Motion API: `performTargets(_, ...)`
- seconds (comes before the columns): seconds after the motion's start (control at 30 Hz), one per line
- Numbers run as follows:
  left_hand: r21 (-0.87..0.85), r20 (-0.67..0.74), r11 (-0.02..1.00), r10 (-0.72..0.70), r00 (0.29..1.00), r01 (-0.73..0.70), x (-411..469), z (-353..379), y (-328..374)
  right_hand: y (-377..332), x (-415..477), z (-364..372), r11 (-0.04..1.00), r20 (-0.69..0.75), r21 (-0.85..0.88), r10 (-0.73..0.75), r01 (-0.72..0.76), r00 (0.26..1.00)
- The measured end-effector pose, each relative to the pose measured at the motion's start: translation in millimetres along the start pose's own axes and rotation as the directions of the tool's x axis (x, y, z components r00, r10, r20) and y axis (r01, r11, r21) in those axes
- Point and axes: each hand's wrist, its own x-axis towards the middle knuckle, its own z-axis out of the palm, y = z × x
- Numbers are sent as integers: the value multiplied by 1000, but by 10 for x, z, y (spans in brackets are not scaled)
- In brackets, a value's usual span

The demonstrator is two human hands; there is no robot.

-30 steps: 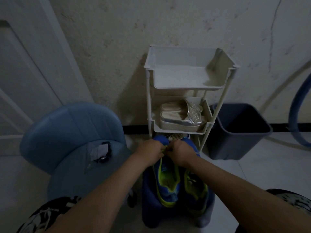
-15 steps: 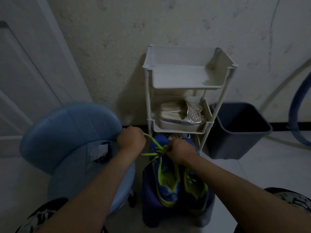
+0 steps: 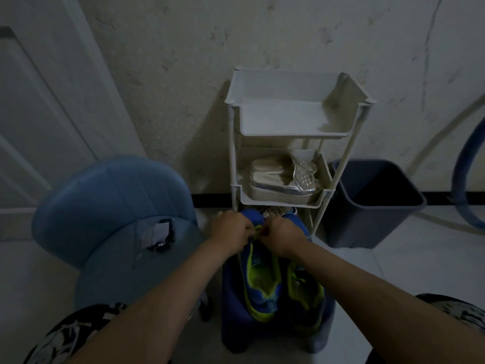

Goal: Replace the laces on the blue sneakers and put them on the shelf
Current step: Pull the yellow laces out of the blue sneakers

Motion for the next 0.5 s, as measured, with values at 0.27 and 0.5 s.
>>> performTargets(0.27, -267, -232, 879, -456, 859, 394, 35, -156, -256, -3, -5, -39, 1000, 12, -19, -15, 16, 1000)
performTargets(0.5, -69, -11, 997, 31, 999, -32, 13, 77, -134, -42, -40, -9, 999, -38, -42, -27, 26, 999)
